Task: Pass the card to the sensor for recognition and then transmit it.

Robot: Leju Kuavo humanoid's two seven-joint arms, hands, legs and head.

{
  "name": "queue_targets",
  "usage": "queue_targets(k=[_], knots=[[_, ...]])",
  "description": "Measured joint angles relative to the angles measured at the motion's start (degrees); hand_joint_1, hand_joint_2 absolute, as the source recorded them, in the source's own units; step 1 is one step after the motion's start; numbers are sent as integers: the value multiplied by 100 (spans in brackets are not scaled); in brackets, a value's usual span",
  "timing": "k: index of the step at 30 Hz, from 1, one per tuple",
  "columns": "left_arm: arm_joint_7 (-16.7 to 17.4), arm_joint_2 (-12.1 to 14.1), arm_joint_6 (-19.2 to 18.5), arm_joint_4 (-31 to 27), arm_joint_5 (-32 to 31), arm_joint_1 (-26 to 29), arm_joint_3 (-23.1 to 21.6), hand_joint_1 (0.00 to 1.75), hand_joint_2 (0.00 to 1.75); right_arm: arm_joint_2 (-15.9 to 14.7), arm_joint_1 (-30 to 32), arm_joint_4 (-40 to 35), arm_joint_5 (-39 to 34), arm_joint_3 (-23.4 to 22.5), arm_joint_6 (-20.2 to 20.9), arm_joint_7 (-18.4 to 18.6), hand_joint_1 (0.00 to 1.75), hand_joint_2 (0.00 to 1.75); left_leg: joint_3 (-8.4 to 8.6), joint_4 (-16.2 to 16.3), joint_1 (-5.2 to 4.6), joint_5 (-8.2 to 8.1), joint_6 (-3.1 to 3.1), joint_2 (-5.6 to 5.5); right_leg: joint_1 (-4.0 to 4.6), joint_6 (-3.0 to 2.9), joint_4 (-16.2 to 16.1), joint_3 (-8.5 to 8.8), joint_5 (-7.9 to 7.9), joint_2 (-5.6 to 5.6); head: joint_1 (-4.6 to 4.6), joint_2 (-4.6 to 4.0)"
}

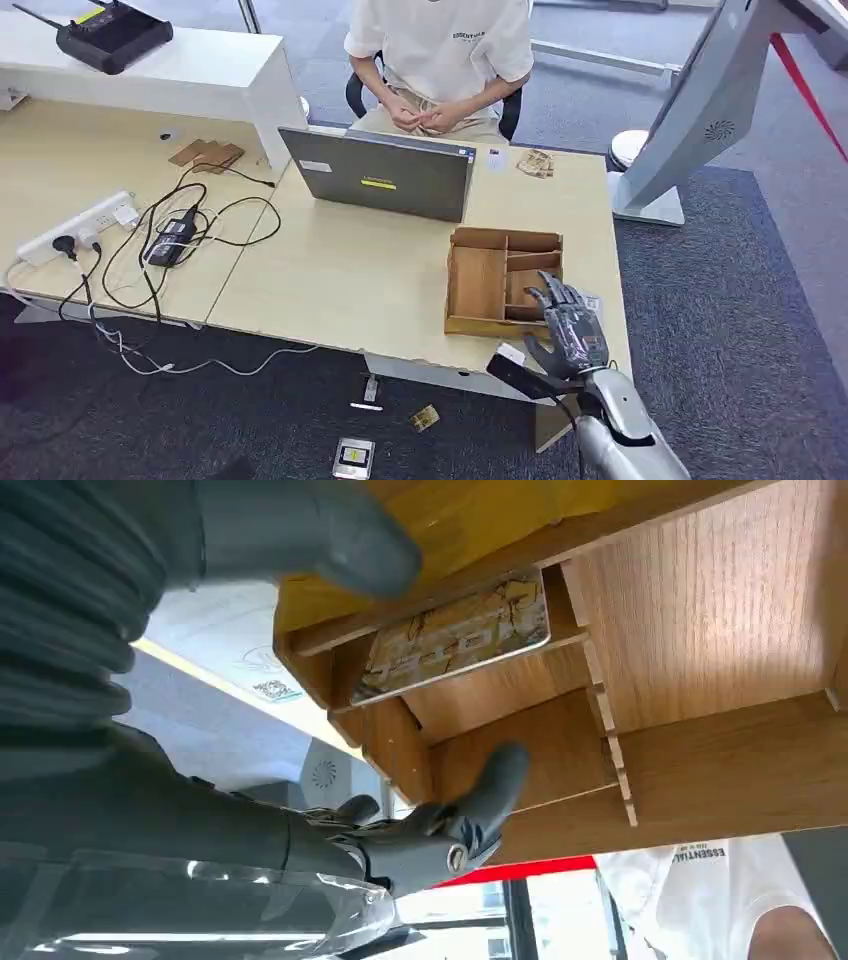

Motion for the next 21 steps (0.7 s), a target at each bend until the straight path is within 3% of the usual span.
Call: queue_targets(k=[21], knots=[[20,-2,-28,0,-39,-79,0,0,0,87,-111,284,-177,-11,-168,-79,175,175,2,0,0,0,0,0,0,0,0,2,0,0,0,0]])
